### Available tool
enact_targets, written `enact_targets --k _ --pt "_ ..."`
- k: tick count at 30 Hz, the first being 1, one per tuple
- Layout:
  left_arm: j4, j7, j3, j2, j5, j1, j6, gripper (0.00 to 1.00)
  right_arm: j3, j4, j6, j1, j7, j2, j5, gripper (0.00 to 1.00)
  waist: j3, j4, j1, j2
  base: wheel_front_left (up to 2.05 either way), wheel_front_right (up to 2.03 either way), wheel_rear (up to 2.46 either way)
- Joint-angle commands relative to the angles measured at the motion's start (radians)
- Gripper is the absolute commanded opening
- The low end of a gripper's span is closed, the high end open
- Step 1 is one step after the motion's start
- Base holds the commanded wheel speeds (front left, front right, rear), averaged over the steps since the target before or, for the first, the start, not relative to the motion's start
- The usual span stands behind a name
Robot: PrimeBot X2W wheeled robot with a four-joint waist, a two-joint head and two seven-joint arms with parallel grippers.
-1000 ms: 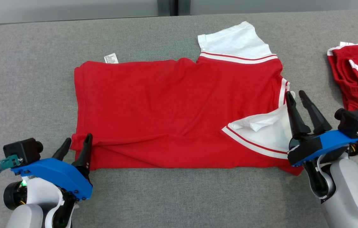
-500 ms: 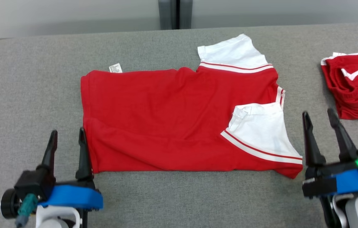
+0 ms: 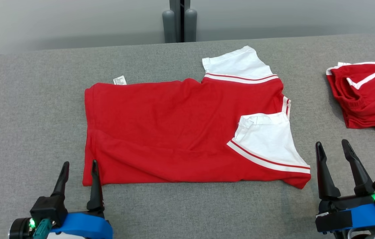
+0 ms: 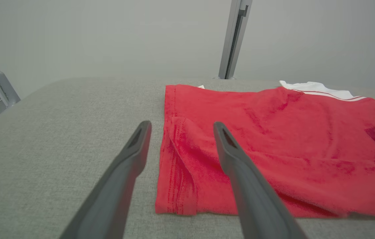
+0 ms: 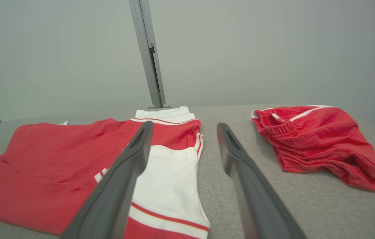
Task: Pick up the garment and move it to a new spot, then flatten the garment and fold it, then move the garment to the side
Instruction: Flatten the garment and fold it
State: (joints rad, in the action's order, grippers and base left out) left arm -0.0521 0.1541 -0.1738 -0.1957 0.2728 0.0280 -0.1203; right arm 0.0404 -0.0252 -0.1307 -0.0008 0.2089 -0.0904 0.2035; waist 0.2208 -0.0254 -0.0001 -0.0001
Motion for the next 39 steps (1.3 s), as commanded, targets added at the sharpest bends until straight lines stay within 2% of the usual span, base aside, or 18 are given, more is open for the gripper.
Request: enact_targets --k 1,5,13,14,15,16,17,18,19,20,21,22,31,35,36,39 --pt "-0.006 -0.008 -0.002 -0.006 0.001 -0.016 0.008 1.00 0.003 0.002 0.000 0.011 -0.003 0.000 -0.005 1.00 0.002 0.002 0.0001 0.0001 0.00 0.00 0.00" --pt "-0.075 -0.073 -0.023 -0.011 0.020 -0.047 0.033 1.00 0.000 0.045 0.000 0.007 -0.026 -0.005 -0.006 1.00 0.020 0.003 0.0001 0.0001 0.00 0.00 0.00" --pt "-0.210 -0.154 -0.022 -0.020 0.072 -0.147 0.078 1.00 -0.022 0.235 0.000 -0.091 -0.053 -0.022 0.021 1.00 0.078 -0.003 0.0001 0.0001 0.00 0.00 0.00" --pt "-0.219 -0.163 -0.021 -0.018 0.080 -0.156 0.084 0.81 -0.031 0.261 0.000 -0.104 -0.060 -0.026 0.027 1.00 0.083 -0.004 0.0001 0.0001 0.00 0.00 0.00" --pt "-0.230 -0.179 -0.022 -0.020 0.084 -0.157 0.085 0.49 -0.043 0.284 0.000 -0.116 -0.063 -0.029 0.035 1.00 0.086 -0.004 0.0001 0.0001 0.00 0.00 0.00" --pt "-0.234 -0.187 -0.021 -0.018 0.096 -0.159 0.089 0.22 -0.055 0.306 0.000 -0.128 -0.070 -0.033 0.045 1.00 0.090 -0.005 0.0001 0.0001 0.00 0.00 0.00" --pt "-0.241 -0.196 -0.019 -0.015 0.106 -0.162 0.093 0.03 -0.068 0.330 0.000 -0.138 -0.083 -0.034 0.054 1.00 0.093 -0.005 0.0001 0.0001 0.00 0.00 0.00" --pt "-0.247 -0.204 -0.019 -0.016 0.112 -0.160 0.096 0.00 -0.081 0.346 0.000 -0.150 -0.089 -0.038 0.064 1.00 0.096 -0.005 0.0001 0.0001 0.00 0.00 0.00" --pt "-0.247 -0.205 -0.015 -0.010 0.127 -0.157 0.102 0.00 -0.092 0.365 0.000 -0.160 -0.106 -0.038 0.083 1.00 0.098 -0.005 0.0001 0.0001 0.00 0.00 0.00" --pt "-0.244 -0.207 -0.016 -0.011 0.127 -0.150 0.102 0.00 -0.100 0.379 0.000 -0.165 -0.114 -0.042 0.092 0.41 0.098 -0.005 0.0001 0.0001 0.00 0.00 0.00" --pt "-0.237 -0.206 -0.016 -0.010 0.131 -0.141 0.103 0.00 -0.108 0.388 0.000 -0.172 -0.116 -0.045 0.105 0.11 0.099 -0.004 0.0001 0.0001 0.00 0.00 0.00" --pt "-0.227 -0.203 -0.014 -0.004 0.141 -0.131 0.103 0.00 -0.114 0.396 0.000 -0.176 -0.119 -0.045 0.119 0.00 0.098 -0.002 0.0001 0.0001 0.00 0.00 0.00" --pt "-0.074 -0.213 -0.023 -0.018 0.155 -0.029 0.098 0.00 -0.081 0.389 0.000 -0.148 -0.081 -0.074 0.184 0.00 0.079 0.028 0.0001 0.0001 0.00 0.00 0.00" --pt "-0.005 -0.247 -0.030 -0.051 0.155 0.023 0.106 0.00 -0.058 0.348 0.000 -0.095 -0.079 -0.077 0.204 0.00 0.063 0.044 0.0001 0.0001 0.00 0.00 0.00" --pt "0.020 -0.280 -0.034 -0.074 0.156 0.050 0.111 0.00 -0.043 0.316 0.000 -0.050 -0.084 -0.071 0.203 0.00 0.051 0.050 0.0001 0.0001 0.00 0.00 0.00" --pt "0.052 -0.321 -0.033 -0.093 0.172 0.088 0.111 0.00 -0.015 0.258 0.000 0.035 -0.101 -0.046 0.199 0.00 0.026 0.053 0.0001 0.0001 0.00 0.00 0.00"
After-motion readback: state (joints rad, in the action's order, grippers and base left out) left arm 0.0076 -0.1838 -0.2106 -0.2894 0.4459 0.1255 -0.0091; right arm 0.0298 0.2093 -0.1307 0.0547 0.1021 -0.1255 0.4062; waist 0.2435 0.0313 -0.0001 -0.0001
